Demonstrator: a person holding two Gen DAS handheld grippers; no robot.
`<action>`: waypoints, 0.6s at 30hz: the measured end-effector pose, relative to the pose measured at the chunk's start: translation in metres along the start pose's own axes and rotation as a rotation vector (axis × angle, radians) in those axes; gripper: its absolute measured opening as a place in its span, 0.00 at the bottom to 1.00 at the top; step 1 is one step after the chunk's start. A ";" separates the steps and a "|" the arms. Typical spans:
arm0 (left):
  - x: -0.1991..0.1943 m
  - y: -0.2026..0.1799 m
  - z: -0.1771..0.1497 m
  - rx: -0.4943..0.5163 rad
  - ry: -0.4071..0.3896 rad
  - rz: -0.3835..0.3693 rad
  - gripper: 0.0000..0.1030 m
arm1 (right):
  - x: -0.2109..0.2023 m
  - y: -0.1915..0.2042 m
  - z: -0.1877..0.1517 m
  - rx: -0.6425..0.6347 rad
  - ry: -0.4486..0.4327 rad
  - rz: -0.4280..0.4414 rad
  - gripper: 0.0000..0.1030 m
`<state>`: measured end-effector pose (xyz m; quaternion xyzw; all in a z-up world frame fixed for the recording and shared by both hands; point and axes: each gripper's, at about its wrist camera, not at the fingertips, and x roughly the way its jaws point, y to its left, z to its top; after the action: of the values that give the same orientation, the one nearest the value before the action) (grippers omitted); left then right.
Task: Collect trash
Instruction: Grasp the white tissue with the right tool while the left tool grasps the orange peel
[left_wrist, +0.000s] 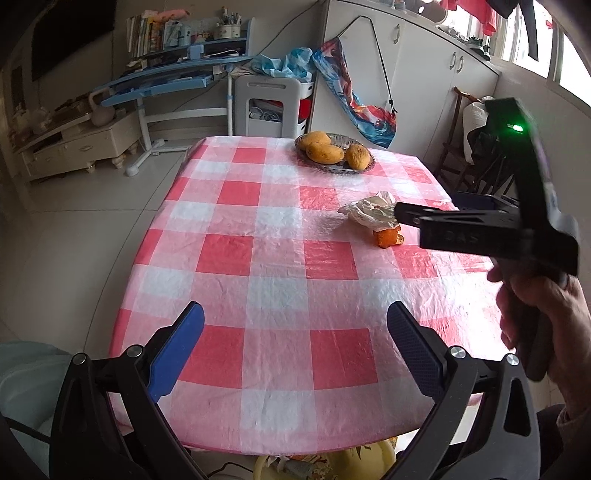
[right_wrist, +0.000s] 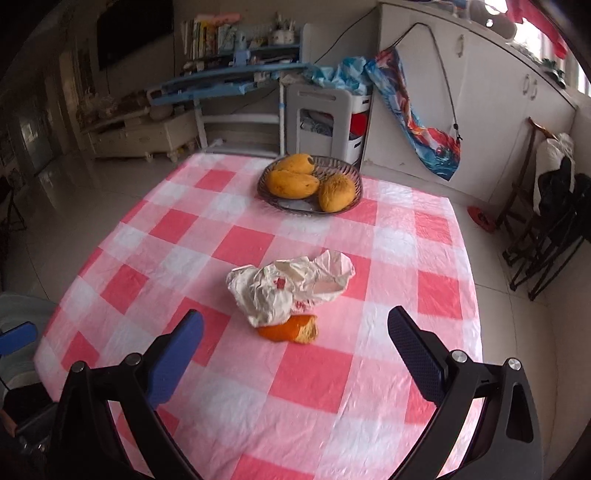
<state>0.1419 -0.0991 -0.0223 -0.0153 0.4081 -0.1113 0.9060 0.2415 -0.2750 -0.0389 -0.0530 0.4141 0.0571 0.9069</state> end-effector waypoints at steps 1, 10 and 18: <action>0.003 0.001 0.001 -0.010 0.004 -0.009 0.93 | 0.016 0.003 0.008 -0.023 0.051 0.002 0.93; 0.035 -0.017 0.013 0.016 0.020 -0.059 0.93 | 0.081 -0.023 0.017 0.107 0.210 0.156 0.37; 0.061 -0.042 0.025 0.023 0.028 -0.100 0.93 | -0.009 -0.077 -0.012 0.369 -0.097 0.360 0.33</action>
<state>0.1920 -0.1550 -0.0455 -0.0239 0.4181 -0.1612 0.8937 0.2376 -0.3535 -0.0360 0.1909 0.3764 0.1437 0.8951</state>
